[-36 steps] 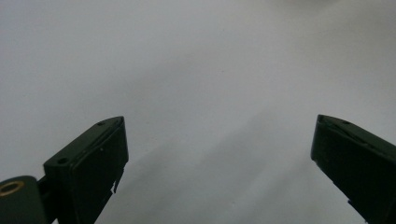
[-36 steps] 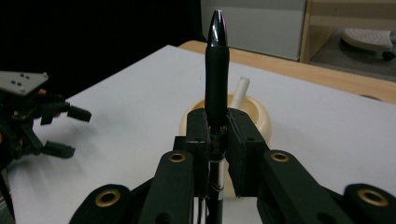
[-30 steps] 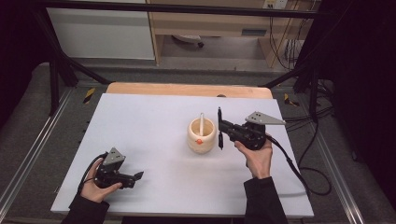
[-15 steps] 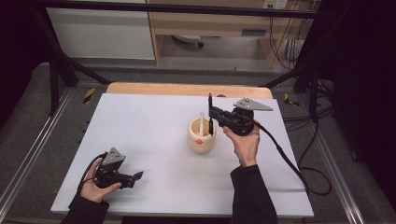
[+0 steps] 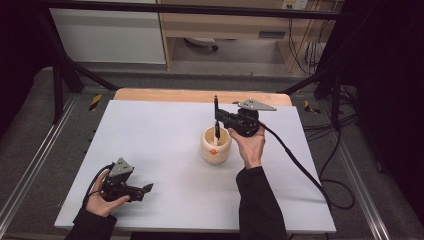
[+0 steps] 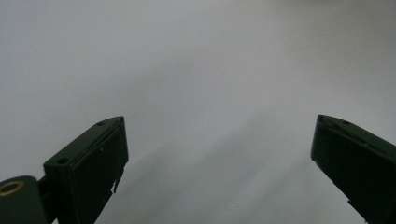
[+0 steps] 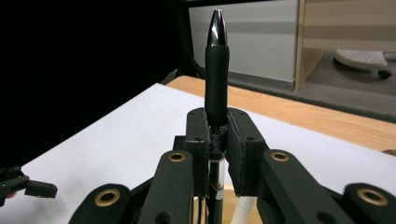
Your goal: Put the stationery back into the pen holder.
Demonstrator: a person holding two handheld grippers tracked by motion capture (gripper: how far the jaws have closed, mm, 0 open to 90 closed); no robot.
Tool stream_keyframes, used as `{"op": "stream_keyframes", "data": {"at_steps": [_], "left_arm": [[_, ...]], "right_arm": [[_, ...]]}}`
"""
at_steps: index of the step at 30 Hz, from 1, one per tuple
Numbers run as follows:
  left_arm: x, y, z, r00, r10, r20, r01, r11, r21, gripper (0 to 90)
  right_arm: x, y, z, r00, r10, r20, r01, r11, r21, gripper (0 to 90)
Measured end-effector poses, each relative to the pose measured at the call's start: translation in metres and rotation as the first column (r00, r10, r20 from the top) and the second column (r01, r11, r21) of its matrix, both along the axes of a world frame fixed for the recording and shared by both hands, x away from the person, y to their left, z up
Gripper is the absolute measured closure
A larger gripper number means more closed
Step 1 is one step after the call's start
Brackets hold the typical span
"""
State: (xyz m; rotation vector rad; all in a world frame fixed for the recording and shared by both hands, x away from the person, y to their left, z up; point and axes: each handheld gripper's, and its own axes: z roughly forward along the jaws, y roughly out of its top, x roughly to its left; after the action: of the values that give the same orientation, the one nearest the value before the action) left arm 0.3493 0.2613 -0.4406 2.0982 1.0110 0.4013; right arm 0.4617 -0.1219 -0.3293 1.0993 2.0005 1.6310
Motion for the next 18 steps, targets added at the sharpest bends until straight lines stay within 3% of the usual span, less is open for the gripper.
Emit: {"op": "stream_keyframes", "data": {"at_steps": [8, 18], "left_arm": [[0.000, 0.000, 0.000, 1.0000, 0.003, 0.001, -0.003, 1.0000, -0.005, 4.1], [0.000, 0.000, 0.000, 1.0000, 0.000, 0.001, 0.000, 1.0000, 0.001, 4.1]], "right_arm": [[0.008, 0.007, -0.019, 0.9994, 0.001, -0.035, -0.002, 0.9999, -0.016, 79.8], [0.006, 0.005, -0.044, 0.9965, 0.003, -0.083, -0.005, 0.9995, -0.030, 79.7]]}}
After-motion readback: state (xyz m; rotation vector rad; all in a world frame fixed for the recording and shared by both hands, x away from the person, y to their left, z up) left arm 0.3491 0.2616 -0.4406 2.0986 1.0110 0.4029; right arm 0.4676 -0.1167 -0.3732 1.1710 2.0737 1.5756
